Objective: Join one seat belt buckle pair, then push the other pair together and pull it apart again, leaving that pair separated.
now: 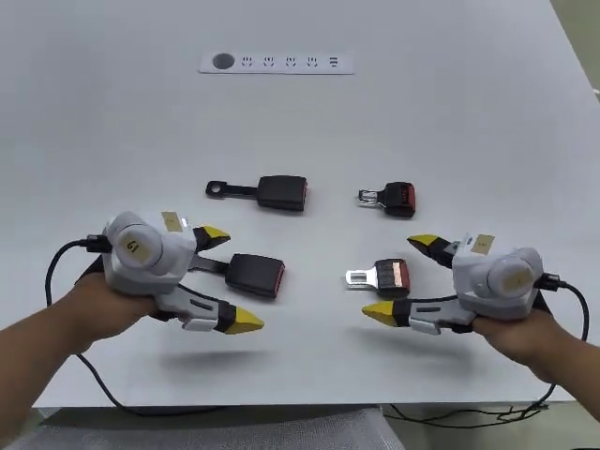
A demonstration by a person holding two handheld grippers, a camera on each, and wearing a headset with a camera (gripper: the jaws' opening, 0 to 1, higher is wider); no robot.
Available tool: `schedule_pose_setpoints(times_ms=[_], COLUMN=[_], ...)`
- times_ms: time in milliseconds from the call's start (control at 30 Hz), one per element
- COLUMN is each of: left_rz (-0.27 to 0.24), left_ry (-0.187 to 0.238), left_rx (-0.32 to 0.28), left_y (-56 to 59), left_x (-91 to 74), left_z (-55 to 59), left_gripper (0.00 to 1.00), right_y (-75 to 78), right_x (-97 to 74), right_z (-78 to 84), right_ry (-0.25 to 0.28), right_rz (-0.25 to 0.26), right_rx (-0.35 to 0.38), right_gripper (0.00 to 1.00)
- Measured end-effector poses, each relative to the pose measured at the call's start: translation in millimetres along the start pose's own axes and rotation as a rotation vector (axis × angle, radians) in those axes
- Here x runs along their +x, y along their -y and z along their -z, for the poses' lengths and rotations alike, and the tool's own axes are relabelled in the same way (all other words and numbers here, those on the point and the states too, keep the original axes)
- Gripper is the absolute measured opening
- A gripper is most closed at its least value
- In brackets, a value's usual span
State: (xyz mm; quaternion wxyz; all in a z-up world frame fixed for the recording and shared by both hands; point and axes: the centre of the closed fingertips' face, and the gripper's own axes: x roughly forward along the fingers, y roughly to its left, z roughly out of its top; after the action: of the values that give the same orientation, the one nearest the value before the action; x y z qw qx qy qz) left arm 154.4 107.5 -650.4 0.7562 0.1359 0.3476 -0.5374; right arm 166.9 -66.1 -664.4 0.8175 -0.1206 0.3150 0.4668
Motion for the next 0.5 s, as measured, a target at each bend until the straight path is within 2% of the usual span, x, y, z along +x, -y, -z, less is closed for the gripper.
schedule_pose_setpoints(times_ms=[67, 100, 167, 233, 300, 333, 500], left_rz=[0.023, 0.043, 0.067, 0.076, 0.086, 0.090, 0.117], left_ry=[-0.020, -0.035, -0.070, -0.096, -0.102, -0.106, -0.132], left_rx=[0.024, 0.041, 0.097, 0.122, 0.137, 0.144, 0.185], left_y=[0.6, 2.0, 1.6, 0.7, 0.7, 0.3, -1.7], left_x=[2.9, 4.3, 5.9, 6.9, 8.3, 9.1, 14.1], left_z=[1.4, 2.7, 7.6, 8.1, 4.9, 4.7, 5.5], left_gripper=[0.83, 0.83, 0.81, 0.80, 0.80, 0.79, 0.75], right_y=[-2.1, 2.1, 3.7, 1.9, 4.5, 6.9, 3.0], right_x=[-0.1, 0.7, 0.2, 0.2, 1.1, 1.9, 3.7], right_z=[1.8, 5.0, 6.6, 7.0, 10.4, 11.4, 13.0], right_ry=[-0.019, -0.031, -0.051, -0.063, -0.079, -0.082, -0.104], right_rz=[-0.039, -0.062, -0.086, -0.109, -0.142, -0.142, -0.183], right_rx=[-0.010, -0.020, -0.041, -0.055, -0.058, -0.067, -0.094], right_gripper=[0.80, 0.79, 0.78, 0.77, 0.75, 0.75, 0.75])
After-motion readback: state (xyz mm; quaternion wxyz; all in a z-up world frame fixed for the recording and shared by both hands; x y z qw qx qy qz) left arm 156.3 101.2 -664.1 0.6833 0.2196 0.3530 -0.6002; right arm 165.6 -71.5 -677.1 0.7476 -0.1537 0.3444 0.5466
